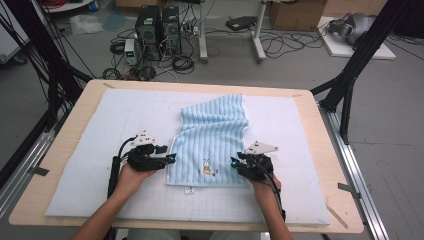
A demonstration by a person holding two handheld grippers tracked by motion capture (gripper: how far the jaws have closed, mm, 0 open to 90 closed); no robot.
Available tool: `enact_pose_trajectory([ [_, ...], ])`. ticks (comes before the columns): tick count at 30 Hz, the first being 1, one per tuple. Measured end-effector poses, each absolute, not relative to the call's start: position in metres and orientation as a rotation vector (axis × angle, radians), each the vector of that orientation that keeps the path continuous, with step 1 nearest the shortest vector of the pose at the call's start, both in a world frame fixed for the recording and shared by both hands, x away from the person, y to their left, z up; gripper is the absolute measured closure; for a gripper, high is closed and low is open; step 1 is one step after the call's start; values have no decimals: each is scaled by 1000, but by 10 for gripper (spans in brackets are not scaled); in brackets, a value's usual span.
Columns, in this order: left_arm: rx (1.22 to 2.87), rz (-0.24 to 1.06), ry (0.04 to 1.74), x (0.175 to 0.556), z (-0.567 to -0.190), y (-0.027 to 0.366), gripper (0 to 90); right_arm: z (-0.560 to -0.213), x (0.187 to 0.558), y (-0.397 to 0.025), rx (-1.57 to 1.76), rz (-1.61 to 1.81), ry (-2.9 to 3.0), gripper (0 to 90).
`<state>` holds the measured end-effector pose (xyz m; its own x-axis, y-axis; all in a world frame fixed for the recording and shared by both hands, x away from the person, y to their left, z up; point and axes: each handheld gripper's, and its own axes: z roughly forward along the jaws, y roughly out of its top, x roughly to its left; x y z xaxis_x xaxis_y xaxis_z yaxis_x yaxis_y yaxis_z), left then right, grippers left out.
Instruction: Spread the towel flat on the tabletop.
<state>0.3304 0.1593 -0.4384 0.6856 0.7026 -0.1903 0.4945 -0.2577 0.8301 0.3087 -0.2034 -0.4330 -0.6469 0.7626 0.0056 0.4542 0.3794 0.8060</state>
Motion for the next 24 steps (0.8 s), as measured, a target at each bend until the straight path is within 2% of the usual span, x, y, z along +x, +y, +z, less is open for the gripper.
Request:
enact_pose_trajectory([
  [5,1963,233,903,325,-445,150,491,-432,295,-197,957,1214,2365,625],
  [8,2003,215,891,322,-449,144,526,-435,293,-190,951,1217,2413,628],
  [10,2031,258,876,318,-451,140,596,-439,295,-185,937,1185,2442,647],
  [14,2071,290,827,313,-451,136,832,-448,298,-180,931,1156,2499,772],
  [17,2074,278,819,309,-450,138,861,-447,296,-181,928,1171,2539,846],
  [24,2097,230,796,285,-448,148,864,-444,277,-182,853,1177,2635,846],
])
